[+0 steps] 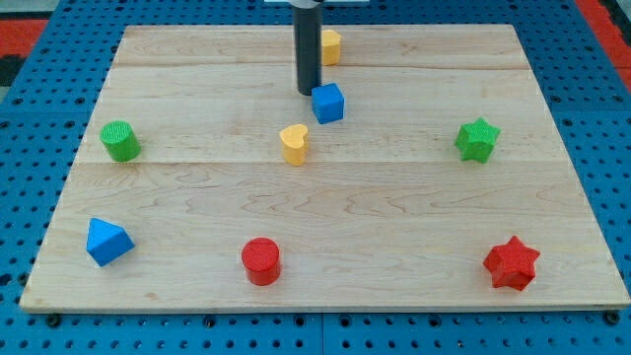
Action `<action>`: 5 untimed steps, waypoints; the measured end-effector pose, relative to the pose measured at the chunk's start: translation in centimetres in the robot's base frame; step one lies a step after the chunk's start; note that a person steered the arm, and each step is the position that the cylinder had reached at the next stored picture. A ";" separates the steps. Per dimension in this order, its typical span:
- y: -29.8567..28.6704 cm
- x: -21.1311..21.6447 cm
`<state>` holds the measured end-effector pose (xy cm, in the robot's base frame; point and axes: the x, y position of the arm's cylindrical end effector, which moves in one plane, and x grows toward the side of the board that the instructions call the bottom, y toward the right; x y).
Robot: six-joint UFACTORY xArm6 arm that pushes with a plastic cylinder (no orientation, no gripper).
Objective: Push the yellow hexagon to the top left of the yellow heart
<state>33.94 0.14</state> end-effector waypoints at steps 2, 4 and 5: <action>5.0 -8.5; -0.1 -10.6; -4.5 -4.4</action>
<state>29.57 -4.36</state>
